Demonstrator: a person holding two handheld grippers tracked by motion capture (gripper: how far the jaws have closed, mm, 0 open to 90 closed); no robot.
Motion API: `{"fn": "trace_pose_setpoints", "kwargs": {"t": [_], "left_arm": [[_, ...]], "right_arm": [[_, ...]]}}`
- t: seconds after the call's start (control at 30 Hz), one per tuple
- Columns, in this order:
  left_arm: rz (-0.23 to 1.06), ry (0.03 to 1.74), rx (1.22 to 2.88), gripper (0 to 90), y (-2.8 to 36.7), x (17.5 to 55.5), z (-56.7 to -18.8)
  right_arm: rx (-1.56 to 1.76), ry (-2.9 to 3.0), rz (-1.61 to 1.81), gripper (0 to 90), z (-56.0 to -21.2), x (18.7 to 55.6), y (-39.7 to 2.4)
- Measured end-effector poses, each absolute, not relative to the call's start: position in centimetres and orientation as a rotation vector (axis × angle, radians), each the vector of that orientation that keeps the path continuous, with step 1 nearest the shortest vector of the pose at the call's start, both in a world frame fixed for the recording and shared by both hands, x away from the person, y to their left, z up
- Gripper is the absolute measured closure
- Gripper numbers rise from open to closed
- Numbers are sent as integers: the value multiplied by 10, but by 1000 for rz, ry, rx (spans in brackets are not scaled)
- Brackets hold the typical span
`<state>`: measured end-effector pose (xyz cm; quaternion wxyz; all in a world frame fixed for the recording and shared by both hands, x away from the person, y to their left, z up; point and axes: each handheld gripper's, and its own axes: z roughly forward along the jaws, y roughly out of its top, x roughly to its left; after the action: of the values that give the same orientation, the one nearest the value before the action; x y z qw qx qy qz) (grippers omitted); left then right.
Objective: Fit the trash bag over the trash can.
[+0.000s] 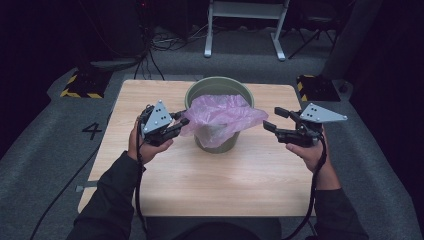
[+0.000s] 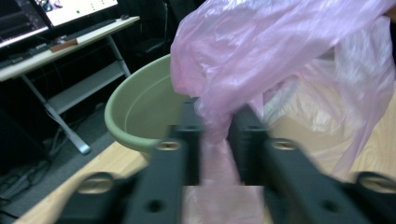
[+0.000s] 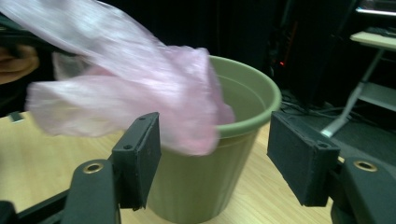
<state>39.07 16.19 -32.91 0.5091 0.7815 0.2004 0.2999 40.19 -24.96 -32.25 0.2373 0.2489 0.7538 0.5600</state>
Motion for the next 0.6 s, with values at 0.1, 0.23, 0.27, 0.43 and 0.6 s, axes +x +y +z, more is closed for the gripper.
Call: {"fn": "trace_pose_setpoints", "kwargs": {"t": [0.1, 0.23, 0.27, 0.43, 0.6], "left_arm": [[738, 493, 1888, 888, 160, 393, -328], [740, 509, 1886, 893, 157, 396, -327], [737, 509, 1885, 893, 156, 397, -326], [727, 515, 1888, 893, 154, 400, -327], [713, 525, 1879, 893, 152, 403, -325]], "right_arm": [[660, 2065, 1524, 351, -320, 394, -250], [645, 2097, 1527, 367, -318, 383, -244], [616, 2080, 1502, 372, -318, 377, -240], [516, 2102, 1543, 443, -319, 365, -232], [473, 2121, 1538, 437, -323, 363, -227]]}}
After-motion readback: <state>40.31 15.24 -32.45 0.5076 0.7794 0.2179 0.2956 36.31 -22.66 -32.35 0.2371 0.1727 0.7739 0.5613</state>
